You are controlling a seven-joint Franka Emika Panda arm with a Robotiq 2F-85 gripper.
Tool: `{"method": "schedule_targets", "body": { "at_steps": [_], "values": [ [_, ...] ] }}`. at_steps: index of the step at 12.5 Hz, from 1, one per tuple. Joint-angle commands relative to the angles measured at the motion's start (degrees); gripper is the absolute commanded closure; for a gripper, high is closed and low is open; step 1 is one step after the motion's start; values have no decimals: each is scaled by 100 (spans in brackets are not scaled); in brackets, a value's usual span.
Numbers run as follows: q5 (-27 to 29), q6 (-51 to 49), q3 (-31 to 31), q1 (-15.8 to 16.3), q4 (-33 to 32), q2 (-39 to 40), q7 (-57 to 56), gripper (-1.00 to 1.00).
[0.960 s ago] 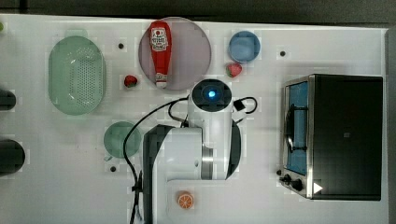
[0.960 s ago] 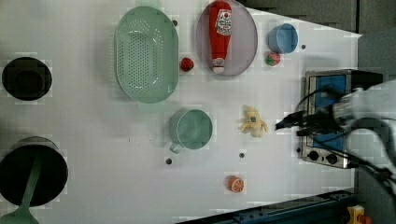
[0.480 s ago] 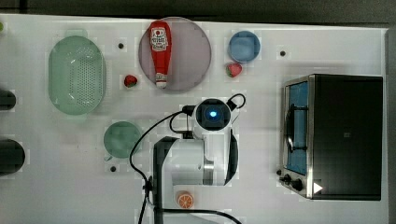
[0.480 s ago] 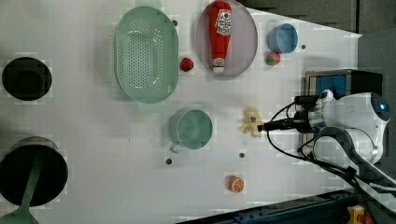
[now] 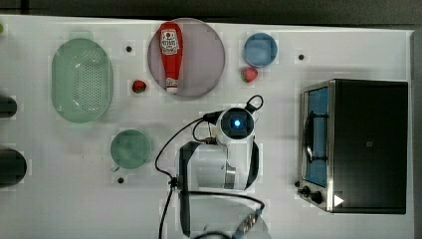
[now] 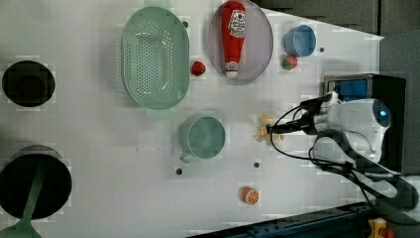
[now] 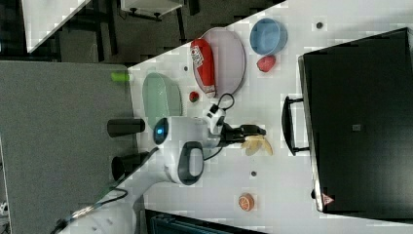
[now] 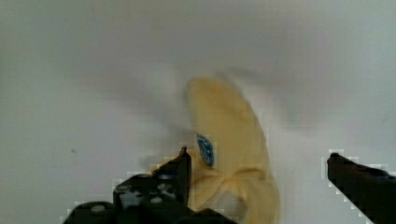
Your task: Pick Banana and place it in mug.
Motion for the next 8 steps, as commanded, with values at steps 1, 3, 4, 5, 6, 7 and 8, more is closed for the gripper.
{"method": "schedule_targets", "body": {
  "at_steps": [1,3,4,5,6,7,8],
  "values": [
    [104,361,183,-36,-187,-20,-328,-100],
    [104,467,183,-36,-190,51,-324,-100],
    [104,464,163,-37,-205,62,-327,-69],
    [104,472,175,-35,-165,50,-326,-43],
    [104,470,182,-36,-156,33,-326,-18],
    [105,473,185,-36,-158,4,-325,4],
    [105,472,185,-36,-146,-52,-325,25]
  ]
}}
